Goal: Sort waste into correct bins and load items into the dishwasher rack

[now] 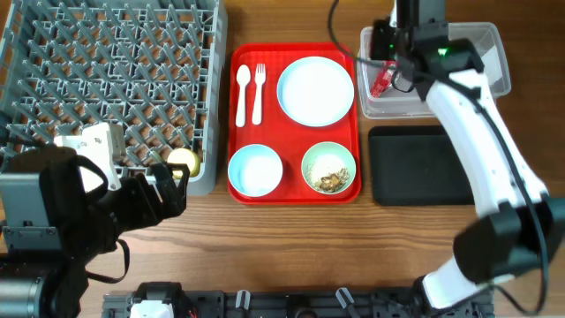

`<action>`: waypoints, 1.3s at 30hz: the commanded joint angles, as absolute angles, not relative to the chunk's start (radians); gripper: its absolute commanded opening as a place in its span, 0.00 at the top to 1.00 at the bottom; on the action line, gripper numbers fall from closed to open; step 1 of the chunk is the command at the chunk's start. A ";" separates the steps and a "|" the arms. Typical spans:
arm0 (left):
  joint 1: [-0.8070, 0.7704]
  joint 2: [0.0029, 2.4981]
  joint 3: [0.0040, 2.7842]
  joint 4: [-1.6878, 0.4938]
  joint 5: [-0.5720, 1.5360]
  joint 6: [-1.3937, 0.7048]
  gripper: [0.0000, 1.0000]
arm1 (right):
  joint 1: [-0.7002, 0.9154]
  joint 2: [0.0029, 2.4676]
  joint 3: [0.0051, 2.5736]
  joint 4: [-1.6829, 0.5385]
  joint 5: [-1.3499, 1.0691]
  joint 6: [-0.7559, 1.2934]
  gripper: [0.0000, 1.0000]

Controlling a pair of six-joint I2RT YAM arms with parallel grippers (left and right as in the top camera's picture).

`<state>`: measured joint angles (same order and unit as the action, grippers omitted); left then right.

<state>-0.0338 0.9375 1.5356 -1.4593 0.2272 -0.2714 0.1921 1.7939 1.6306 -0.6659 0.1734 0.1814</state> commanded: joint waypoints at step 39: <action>-0.039 0.939 1.545 -1.460 0.239 -0.276 0.00 | 0.547 1.480 1.039 -0.638 -0.244 0.339 0.53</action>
<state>-0.0338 0.9375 1.5356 -1.4597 0.2302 -0.2714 0.5472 1.4555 1.0355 -0.7063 -0.1364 0.4397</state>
